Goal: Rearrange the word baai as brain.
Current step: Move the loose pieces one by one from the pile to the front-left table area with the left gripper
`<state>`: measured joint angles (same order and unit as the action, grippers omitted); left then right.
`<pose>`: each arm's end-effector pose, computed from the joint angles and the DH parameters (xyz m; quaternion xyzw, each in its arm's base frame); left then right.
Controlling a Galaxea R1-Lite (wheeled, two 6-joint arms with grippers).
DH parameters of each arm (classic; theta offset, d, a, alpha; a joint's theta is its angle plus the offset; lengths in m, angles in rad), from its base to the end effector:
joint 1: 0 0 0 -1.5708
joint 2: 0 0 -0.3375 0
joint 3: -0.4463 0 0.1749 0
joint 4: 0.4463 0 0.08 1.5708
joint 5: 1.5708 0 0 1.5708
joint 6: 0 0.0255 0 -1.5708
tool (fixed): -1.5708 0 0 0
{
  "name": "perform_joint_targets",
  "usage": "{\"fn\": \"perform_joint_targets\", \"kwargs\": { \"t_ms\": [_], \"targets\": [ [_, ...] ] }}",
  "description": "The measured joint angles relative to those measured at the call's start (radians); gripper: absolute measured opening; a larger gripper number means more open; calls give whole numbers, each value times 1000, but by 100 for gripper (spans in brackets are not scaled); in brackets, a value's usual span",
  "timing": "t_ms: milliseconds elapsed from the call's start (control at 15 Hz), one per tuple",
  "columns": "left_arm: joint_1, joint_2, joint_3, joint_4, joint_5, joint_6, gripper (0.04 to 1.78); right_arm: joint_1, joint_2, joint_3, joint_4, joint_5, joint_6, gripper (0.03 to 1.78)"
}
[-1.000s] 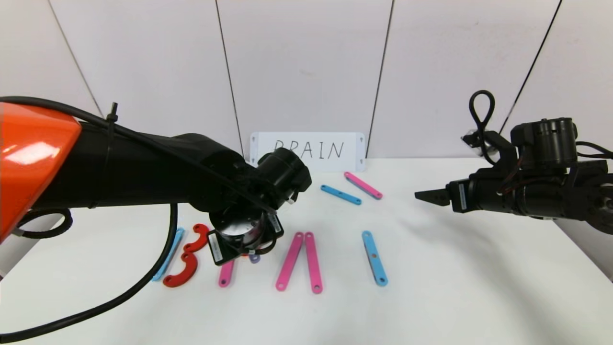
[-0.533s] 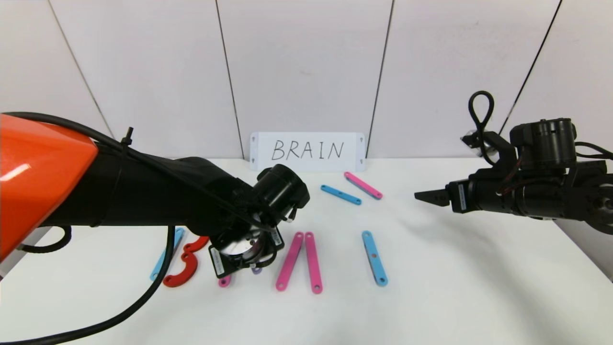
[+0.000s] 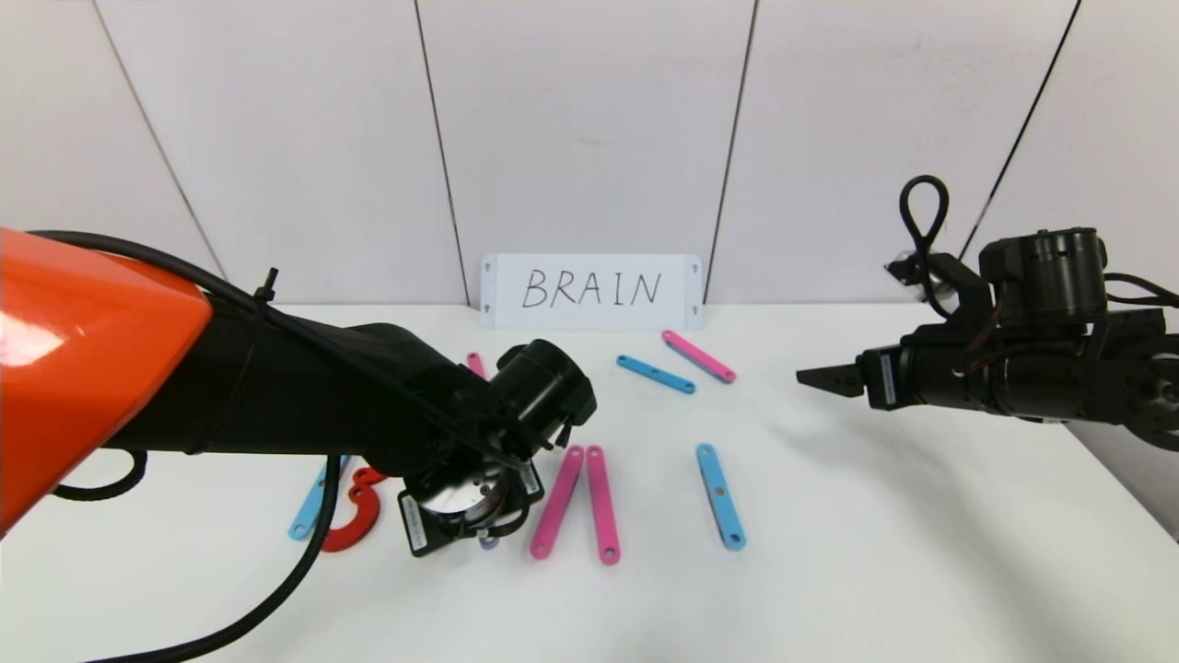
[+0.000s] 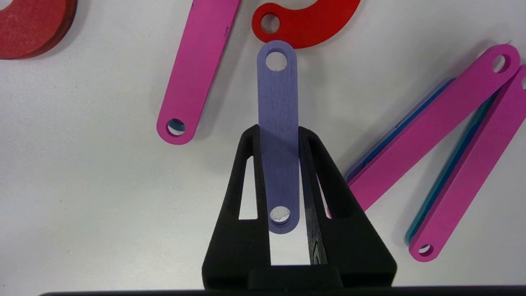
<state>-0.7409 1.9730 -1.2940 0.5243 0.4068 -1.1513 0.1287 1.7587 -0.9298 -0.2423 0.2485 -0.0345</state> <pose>0.2573 -0.2217 0.1737 -0.1848 0.4734 0.1438 0.8492 0.3091 0.0463 0.2083 0.0011 0.2855 0.1844 0.9405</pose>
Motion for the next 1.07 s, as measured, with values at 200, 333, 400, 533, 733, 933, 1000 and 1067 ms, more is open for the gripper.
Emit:
{"fn": "perform_joint_targets", "kwargs": {
  "t_ms": [200,333,400,533,733,933,1000,1067],
  "targets": [
    [0,4,7,-1,-3,0,28,0,0,0,0,0,0,174],
    [0,9,13,-1,-7,-7,28,0,0,0,0,0,0,174],
    [0,11,14,-1,-9,-11,28,0,0,0,0,0,0,174],
    [0,17,16,-1,-11,-12,28,0,0,0,0,0,0,174],
    [1,26,16,-1,-12,-12,28,0,1,0,0,0,0,174],
    [1,30,20,0,-13,-12,28,0,1,0,0,0,0,174],
    [1,31,23,0,-15,-12,28,0,1,0,0,0,0,174],
    [1,31,25,0,-17,-12,28,1,1,0,0,0,0,174]
  ]
}}
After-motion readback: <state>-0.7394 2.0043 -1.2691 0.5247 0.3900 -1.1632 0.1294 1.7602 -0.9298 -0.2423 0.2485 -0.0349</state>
